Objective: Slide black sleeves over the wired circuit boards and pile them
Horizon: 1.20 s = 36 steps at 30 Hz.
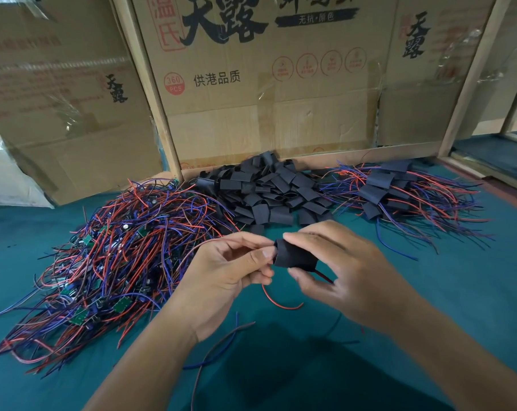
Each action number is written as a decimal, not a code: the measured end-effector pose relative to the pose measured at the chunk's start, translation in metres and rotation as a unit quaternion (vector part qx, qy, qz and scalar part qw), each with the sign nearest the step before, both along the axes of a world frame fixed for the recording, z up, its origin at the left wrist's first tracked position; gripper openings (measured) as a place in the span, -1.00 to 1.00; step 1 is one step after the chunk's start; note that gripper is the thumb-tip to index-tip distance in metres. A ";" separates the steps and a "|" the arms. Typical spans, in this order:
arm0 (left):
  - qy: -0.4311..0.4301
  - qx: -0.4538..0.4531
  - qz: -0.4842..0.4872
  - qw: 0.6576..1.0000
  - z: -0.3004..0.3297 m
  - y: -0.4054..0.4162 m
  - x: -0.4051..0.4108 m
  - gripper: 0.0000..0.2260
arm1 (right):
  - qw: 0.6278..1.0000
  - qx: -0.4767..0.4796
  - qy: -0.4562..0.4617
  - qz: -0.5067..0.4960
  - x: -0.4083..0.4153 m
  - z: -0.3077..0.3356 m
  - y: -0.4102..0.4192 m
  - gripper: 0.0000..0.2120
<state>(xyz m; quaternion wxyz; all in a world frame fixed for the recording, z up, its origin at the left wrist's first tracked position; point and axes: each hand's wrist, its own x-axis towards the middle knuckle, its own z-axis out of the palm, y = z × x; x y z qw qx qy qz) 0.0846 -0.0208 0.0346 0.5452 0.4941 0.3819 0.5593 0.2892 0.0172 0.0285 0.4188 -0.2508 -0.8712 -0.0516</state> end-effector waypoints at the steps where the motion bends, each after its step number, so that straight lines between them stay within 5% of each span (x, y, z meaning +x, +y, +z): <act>1: 0.000 -0.004 0.003 1.000 -0.001 0.000 0.001 -0.82 | 1.000 -0.001 -0.004 0.006 0.000 0.000 0.000 -0.65; 6: -0.009 -0.022 0.012 1.000 -0.002 -0.001 0.006 -0.80 | 0.999 -0.027 -0.013 0.016 -0.002 0.000 -0.001 -0.64; 8: -0.016 -0.023 0.017 0.999 -0.001 -0.001 0.006 -0.86 | 0.991 -0.125 0.018 0.036 -0.003 0.002 -0.004 -0.61; 11: -0.013 -0.027 0.029 0.999 -0.002 -0.001 0.007 -0.84 | 0.944 -0.321 0.079 0.026 -0.002 0.005 -0.007 -0.67; 14: -0.012 -0.031 0.032 0.999 -0.006 0.001 0.009 -0.89 | 0.899 -0.420 0.110 0.062 -0.003 0.007 -0.006 -0.91; 18: -0.010 -0.036 0.006 0.999 -0.012 0.003 0.011 -0.92 | 0.837 -0.514 0.160 0.095 -0.001 0.007 -0.003 -0.97; 23: 0.080 -0.049 0.028 0.995 -0.025 0.010 0.008 -0.87 | 0.818 -0.533 0.210 0.050 0.017 0.014 0.023 -0.96; 27: 0.418 0.059 0.108 0.900 -0.040 0.016 -0.001 -0.77 | 0.863 -0.453 0.211 -0.074 0.047 0.036 0.087 -0.96; 30: 0.491 0.098 0.094 0.860 -0.043 0.015 -0.002 -0.79 | 0.872 -0.406 0.173 -0.211 0.075 0.061 0.144 -0.73; 33: 0.588 0.110 0.080 0.797 -0.045 0.013 -0.003 -0.84 | 0.838 -0.353 -0.043 -0.414 0.084 0.076 0.163 -0.31; 36: 0.622 0.102 0.090 0.771 -0.047 0.014 -0.003 -0.81 | 0.891 -0.329 -0.052 -0.309 0.042 0.069 0.147 -0.47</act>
